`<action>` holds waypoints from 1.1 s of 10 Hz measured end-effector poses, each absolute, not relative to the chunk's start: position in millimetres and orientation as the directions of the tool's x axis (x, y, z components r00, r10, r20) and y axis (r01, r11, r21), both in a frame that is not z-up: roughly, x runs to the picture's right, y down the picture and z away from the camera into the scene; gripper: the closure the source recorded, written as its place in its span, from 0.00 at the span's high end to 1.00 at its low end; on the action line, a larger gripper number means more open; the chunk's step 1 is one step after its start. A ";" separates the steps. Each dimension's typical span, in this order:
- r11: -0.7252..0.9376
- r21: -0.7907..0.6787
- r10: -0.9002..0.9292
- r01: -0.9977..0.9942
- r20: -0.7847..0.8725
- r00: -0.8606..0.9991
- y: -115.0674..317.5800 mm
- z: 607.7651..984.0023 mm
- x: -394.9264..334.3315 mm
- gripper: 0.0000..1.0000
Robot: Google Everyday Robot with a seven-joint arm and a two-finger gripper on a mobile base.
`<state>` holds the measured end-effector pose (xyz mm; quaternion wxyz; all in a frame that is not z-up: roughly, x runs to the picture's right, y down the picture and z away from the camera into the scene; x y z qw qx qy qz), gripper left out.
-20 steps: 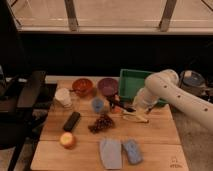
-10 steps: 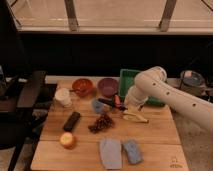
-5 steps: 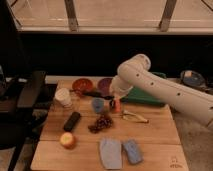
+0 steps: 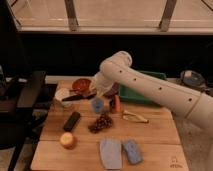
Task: Place brush in paper cup
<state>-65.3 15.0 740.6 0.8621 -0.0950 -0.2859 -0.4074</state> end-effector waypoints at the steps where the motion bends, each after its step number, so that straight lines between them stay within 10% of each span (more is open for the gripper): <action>1: 0.597 0.125 -0.686 0.793 0.592 0.423 16.7 737.9 -78.5 0.18; 11: 0.385 0.211 -0.785 0.899 0.587 0.198 11.7 757.5 -117.7 0.18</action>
